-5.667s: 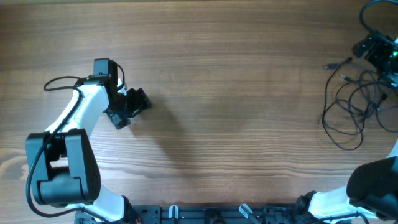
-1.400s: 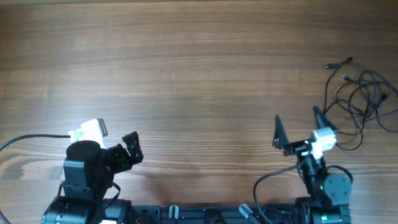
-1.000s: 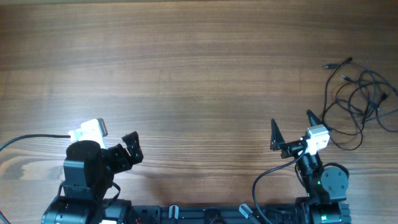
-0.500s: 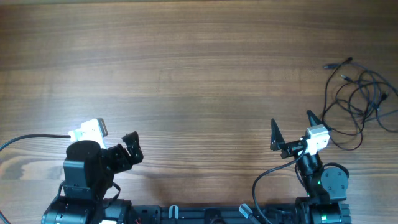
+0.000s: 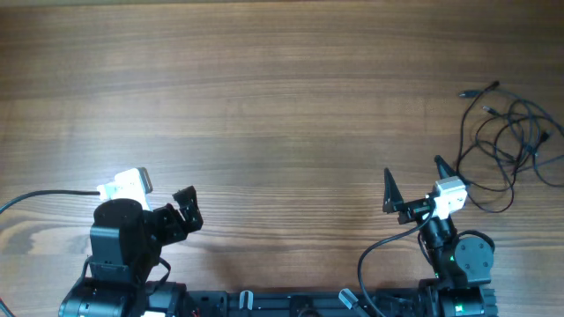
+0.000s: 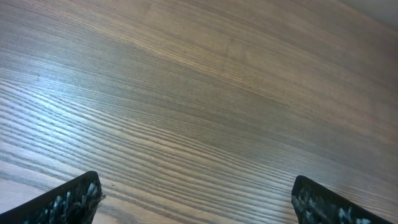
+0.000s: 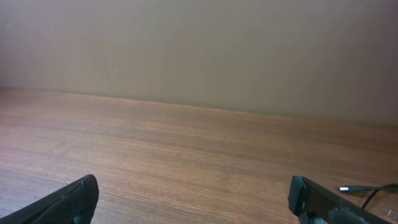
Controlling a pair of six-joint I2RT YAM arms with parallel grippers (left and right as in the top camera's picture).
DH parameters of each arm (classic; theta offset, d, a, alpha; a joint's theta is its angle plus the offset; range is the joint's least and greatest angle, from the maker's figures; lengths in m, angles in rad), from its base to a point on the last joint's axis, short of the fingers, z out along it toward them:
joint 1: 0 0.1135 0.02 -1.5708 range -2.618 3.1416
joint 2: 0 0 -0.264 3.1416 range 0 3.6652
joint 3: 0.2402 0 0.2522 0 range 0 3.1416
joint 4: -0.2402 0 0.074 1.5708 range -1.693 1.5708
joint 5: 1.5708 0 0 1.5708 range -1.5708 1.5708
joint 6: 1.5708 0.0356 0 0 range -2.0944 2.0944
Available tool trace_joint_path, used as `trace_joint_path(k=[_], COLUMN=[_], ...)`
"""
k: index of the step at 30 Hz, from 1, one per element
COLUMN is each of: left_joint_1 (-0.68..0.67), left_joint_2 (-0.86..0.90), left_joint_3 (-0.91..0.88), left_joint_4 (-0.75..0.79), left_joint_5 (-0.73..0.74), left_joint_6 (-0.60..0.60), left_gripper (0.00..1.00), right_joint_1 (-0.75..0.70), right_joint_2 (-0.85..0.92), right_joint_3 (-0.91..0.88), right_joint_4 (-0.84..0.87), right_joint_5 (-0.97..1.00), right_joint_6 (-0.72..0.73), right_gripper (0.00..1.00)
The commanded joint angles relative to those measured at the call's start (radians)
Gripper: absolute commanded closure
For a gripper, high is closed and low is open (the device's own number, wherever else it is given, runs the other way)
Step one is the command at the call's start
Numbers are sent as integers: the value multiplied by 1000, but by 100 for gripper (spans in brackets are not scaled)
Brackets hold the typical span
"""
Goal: Untangle cables
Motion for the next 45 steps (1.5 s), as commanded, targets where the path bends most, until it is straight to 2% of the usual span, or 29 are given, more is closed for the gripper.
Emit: trace_joint_path(k=[1, 25, 29, 36, 45], left_joint_1=[-5, -3, 74, 175, 186], left_joint_2=[-6, -15, -71, -240, -453], left_joint_3=[-5, -5, -14, -204, -554], left_joint_4=[2, -8, -4, 285, 832], left_joint_5=[5, 4, 14, 31, 82], left_joint_6=[12, 13, 16, 16, 15], left_gripper=[0, 0, 0, 0, 0], right_joint_1=[-4, -4, -4, -4, -4], right_joint_2=[-9, -9, -9, -9, -9], right_joint_3=[-1, -1, -1, -1, -1], right_joint_4=[6, 5, 5, 5, 5], right_joint_5=[-20, -20, -20, -20, -20], right_joint_6=[-6, -6, -6, -6, -6], right_gripper=[0, 0, 0, 0, 0])
